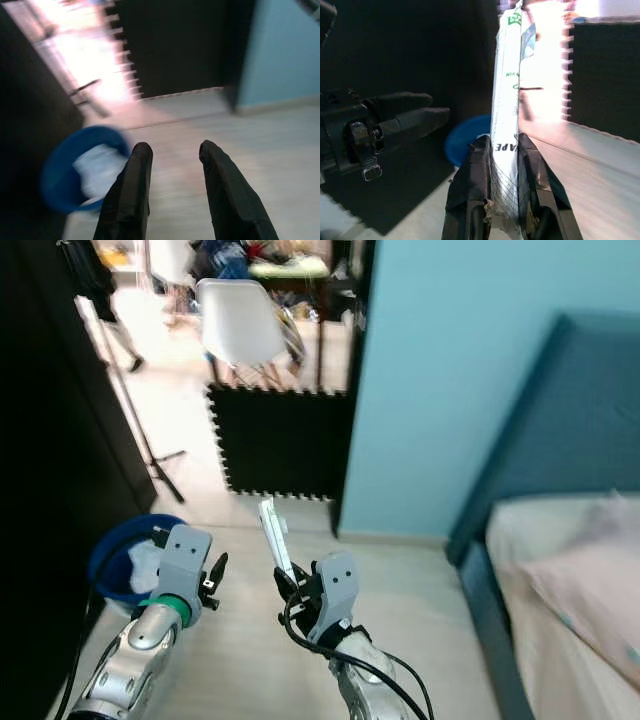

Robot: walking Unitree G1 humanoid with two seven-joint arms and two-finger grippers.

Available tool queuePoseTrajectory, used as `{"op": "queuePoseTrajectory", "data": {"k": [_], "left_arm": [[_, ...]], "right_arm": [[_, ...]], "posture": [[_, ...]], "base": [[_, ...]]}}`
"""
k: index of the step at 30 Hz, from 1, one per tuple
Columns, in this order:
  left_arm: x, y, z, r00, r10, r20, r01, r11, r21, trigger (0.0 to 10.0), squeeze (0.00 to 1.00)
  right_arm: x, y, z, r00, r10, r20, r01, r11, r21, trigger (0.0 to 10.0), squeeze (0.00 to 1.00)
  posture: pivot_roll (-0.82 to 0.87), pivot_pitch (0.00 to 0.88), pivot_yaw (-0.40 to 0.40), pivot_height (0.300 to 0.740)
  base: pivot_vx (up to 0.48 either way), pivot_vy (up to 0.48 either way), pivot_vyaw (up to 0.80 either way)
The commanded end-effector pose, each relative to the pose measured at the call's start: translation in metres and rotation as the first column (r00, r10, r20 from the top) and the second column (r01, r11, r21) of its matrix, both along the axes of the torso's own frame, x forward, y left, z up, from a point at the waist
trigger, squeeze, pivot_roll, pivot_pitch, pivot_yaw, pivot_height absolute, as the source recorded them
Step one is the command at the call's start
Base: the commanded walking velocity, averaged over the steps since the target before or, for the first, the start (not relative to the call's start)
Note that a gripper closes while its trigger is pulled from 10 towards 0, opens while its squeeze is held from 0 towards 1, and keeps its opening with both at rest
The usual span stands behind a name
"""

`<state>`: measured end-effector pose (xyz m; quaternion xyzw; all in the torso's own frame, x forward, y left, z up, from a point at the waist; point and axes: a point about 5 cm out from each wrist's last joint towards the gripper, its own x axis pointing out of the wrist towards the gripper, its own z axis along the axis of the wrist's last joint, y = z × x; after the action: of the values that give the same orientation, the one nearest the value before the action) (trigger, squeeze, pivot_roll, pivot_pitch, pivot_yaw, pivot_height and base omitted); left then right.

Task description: Clean up the room

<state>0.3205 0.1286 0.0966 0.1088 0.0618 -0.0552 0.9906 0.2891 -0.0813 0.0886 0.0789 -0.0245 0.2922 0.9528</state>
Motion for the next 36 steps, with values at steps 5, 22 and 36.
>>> {"op": "queuePoseTrajectory", "data": {"k": [5,22,36], "left_arm": [[-0.004,0.011,-0.011,0.999,0.036,-0.040,-0.036,0.999,0.014,10.0,0.00],[-0.003,0.013,-0.011,0.999,0.037,-0.039,-0.036,0.999,0.019,10.0,0.00],[0.000,0.013,-0.008,0.999,-0.024,-0.043,0.025,0.999,0.023,10.0,0.00]], "right_arm": [[-0.001,0.009,0.000,0.999,0.039,-0.003,-0.039,0.999,0.007,10.0,0.00],[0.002,0.005,0.000,1.000,-0.005,-0.022,0.006,0.999,0.039,10.0,0.00],[0.017,-0.025,-0.011,0.962,-0.265,-0.074,0.262,0.964,-0.045,10.0,0.00]], "posture": [[-0.10,0.042,0.066,0.731],[-0.10,0.046,0.072,0.731],[-0.09,0.051,0.080,0.731]], "base": [[0.445,0.000,0.54],[0.445,0.000,0.43],[0.444,0.000,-0.26]]}}
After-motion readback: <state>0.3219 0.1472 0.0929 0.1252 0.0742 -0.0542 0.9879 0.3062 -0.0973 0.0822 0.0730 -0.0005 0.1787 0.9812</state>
